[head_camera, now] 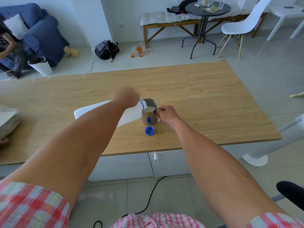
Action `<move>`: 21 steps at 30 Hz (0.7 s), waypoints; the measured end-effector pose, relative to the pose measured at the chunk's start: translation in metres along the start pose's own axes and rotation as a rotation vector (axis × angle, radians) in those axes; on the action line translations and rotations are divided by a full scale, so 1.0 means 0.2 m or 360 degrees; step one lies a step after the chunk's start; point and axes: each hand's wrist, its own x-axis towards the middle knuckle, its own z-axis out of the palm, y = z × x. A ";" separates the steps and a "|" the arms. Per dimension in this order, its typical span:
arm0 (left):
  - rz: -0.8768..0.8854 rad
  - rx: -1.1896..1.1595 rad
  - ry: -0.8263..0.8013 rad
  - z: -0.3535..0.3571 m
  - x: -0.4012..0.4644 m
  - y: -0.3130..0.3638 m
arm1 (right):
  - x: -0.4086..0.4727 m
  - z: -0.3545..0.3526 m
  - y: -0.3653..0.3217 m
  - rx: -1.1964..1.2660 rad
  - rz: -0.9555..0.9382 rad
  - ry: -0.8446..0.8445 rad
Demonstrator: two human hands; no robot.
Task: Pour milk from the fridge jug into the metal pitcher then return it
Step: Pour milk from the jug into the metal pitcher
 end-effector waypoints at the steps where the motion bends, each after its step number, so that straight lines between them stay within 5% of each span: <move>1: 0.0002 0.0002 0.0000 0.00 0.00 0.00 | 0.00 0.00 0.00 -0.0002 0.0000 -0.0001; 21: 0.0019 0.0033 -0.0004 -0.01 -0.01 0.00 | -0.01 0.00 0.00 0.0035 -0.0013 -0.0011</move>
